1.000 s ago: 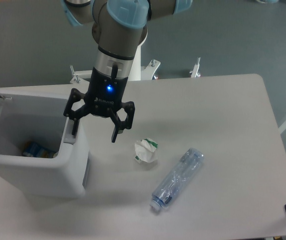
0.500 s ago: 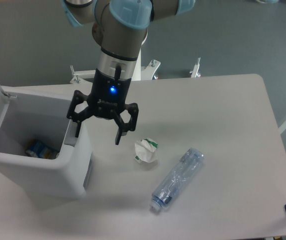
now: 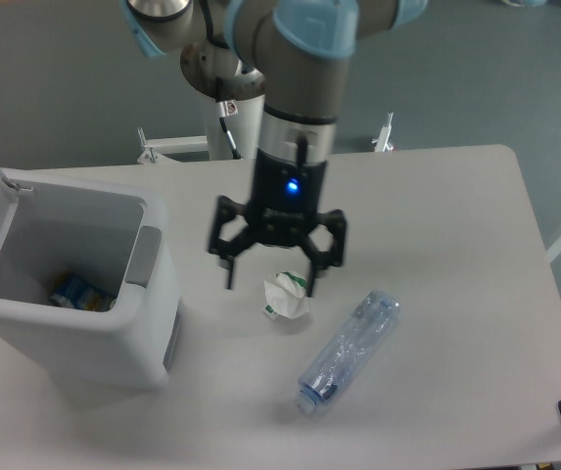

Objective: Open the trash can

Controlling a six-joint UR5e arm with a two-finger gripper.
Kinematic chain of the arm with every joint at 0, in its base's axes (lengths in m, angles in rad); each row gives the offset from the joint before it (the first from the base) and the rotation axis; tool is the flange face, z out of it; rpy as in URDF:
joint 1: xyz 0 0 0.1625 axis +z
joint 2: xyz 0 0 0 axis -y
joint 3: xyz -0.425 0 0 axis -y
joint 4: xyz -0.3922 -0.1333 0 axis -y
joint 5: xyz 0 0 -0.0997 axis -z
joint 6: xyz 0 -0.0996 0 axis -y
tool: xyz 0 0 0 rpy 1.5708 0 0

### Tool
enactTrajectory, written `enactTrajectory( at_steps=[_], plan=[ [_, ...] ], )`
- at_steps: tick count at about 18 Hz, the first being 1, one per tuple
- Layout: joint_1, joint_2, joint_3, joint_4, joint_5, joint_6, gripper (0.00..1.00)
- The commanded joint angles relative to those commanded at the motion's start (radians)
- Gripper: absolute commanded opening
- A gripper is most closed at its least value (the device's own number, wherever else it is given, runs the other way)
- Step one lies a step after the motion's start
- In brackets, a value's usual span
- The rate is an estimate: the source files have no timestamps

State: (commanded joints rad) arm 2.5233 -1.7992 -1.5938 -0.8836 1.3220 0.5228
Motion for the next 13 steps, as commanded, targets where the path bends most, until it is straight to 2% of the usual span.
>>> enactTrajectory(
  at_steps=[7, 10, 13],
  plan=[
    [0.045, -0.083, -0.014, 0.002, 0.104, 0.136, 1.0],
    [0.048, -0.091, -0.031, 0.0, 0.161, 0.259, 1.0],
    [0.046, -0.091, -0.051, 0.0, 0.209, 0.301, 1.0]
  ],
)
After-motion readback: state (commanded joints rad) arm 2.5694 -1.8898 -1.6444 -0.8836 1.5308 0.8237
